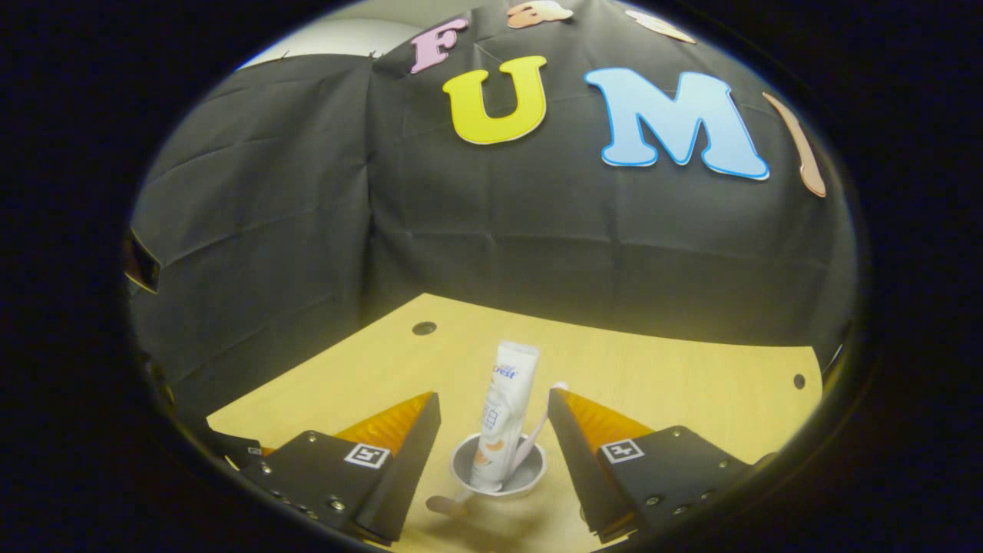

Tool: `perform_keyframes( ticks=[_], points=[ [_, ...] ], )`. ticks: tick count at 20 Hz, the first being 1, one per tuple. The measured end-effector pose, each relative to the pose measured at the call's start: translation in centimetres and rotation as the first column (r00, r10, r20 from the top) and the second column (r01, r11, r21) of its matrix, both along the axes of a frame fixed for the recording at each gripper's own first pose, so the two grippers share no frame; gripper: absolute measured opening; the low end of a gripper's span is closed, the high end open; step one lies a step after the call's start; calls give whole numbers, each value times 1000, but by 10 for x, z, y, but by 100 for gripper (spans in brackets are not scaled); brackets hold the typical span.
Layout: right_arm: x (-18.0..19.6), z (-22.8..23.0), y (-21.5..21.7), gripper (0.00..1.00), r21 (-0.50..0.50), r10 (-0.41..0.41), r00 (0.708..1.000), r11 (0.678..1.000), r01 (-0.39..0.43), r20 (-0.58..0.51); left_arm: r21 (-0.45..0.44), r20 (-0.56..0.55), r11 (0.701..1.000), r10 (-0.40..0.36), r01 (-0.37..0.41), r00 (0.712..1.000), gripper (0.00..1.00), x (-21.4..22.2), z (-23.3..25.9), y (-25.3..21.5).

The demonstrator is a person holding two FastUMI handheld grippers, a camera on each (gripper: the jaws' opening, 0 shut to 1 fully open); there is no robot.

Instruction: Put the toothbrush and toothpaste on the desktop into the cup, then pick up the cup and place it on the coaster on the desktop.

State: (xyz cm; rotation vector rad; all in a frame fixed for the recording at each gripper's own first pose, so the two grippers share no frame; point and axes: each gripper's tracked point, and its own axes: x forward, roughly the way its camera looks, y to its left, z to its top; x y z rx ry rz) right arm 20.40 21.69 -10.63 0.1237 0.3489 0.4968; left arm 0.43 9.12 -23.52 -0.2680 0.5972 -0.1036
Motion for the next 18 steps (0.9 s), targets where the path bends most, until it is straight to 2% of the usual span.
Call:
perform_keyframes(
  ticks=[5,8,13,18],
  points=[
    [-22,23,-41,84,37,-74,997,997,73,27,26,-3,999,-36,36,999,92,11,-5,-11],
    [-38,24,-72,84,36,-123,992,992,123,14,50,-14,996,-74,75,997,96,17,-10,-21],
    [-73,7,-121,84,16,-217,976,976,217,-15,68,-73,991,-110,115,991,95,25,-27,-38],
    [-102,-9,-156,84,2,-273,960,962,274,-58,90,-149,985,-135,149,980,94,34,-48,-47]
  ],
)
